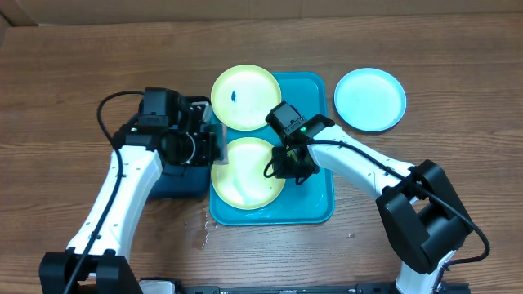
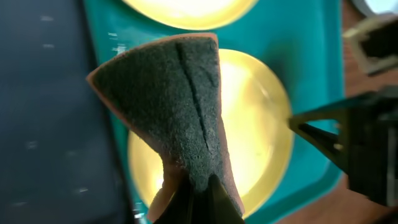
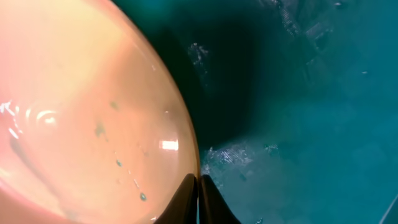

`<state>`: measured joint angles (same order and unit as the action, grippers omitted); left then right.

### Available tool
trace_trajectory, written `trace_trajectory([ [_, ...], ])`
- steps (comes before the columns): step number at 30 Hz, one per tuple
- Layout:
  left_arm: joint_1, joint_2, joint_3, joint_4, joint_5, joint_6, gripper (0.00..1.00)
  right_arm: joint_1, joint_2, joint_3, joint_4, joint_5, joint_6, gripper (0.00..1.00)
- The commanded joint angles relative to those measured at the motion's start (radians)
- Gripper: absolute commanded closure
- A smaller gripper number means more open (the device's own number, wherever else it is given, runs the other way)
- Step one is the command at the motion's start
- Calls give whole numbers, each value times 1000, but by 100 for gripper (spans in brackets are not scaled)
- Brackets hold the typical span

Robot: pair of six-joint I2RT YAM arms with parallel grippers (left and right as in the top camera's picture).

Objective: Clean dirty plates on tray and stack at the side
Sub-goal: 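Move the left-held sponge from the black tray onto the yellow plate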

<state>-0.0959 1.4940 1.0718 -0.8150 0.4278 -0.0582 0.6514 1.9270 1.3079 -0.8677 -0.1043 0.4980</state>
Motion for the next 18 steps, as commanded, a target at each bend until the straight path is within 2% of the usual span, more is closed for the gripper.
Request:
trace_trajectory([
  [1, -57, 8, -5, 5, 62, -41, 96, 4, -27, -6, 2, -3, -1, 96],
  [10, -214, 77, -5, 59, -36, -221, 96, 4, -27, -6, 0, -3, 3, 96],
  [18, -245, 224, -5, 129, 4, -238, 96, 4, -27, -6, 0, -3, 3, 96],
])
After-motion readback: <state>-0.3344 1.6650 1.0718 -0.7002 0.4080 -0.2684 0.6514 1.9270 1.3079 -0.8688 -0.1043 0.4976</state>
